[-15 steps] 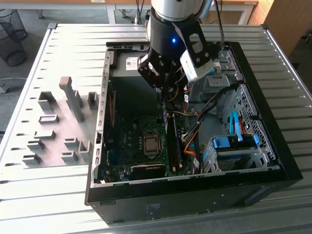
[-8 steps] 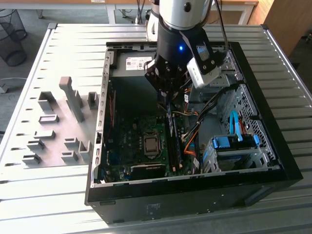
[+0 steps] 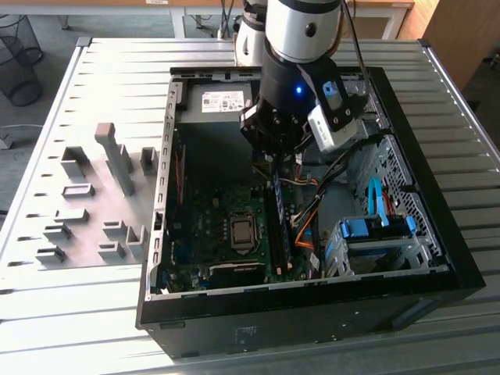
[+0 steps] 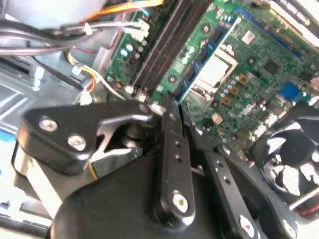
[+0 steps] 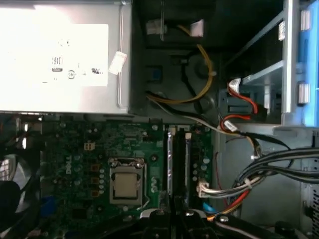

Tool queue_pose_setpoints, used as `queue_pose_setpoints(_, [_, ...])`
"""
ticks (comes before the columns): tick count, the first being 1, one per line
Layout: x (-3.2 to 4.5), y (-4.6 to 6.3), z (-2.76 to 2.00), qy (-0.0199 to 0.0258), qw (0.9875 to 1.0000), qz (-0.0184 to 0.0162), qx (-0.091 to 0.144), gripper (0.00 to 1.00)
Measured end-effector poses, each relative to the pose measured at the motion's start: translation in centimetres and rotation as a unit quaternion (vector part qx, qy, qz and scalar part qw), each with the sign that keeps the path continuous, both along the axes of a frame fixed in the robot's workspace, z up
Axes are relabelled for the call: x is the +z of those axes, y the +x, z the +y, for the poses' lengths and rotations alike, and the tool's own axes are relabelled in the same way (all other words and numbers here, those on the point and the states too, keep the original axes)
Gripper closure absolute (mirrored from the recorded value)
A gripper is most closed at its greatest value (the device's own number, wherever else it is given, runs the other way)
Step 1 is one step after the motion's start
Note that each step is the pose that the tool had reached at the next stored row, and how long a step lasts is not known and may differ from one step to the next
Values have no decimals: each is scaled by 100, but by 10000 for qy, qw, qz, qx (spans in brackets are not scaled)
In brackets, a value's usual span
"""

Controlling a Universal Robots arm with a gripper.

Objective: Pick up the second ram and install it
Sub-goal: 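Insert the second ram into the second slot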

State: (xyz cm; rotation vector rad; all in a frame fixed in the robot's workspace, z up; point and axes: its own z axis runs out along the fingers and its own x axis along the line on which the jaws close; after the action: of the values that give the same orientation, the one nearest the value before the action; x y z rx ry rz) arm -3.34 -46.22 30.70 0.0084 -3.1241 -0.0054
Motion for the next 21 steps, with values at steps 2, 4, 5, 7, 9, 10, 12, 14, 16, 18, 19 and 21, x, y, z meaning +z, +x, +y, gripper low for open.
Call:
queue_pose_setpoints(2, [0,-16,0,0,10000,-1,0,86])
queue_pose_setpoints(4, [-1,-16,0,0,10000,-1,0,86])
queue_pose_setpoints(5, [-2,-16,0,0,10000,-1,0,86])
queue_pose_setpoints(7, [-22,-14,0,1,10000,-1,2,86])
queue_pose_setpoints(9, [-42,-12,1,-1,10000,-1,7,86])
queue_pose_setpoints(10, [-44,-12,0,-2,10000,0,8,86])
queue_pose_setpoints(12, [-46,-12,0,-2,10000,-1,8,86])
queue_pose_setpoints(14, [-56,-12,0,-1,10000,-1,9,86])
queue_pose_setpoints(16, [-58,-12,0,-2,10000,-1,9,86])
queue_pose_setpoints(18, [-62,-12,0,-1,10000,-1,9,86])
queue_pose_setpoints(19, [-64,-11,0,-1,10000,-1,9,86])
queue_pose_setpoints(21, [-71,-12,0,-1,10000,-1,9,86])
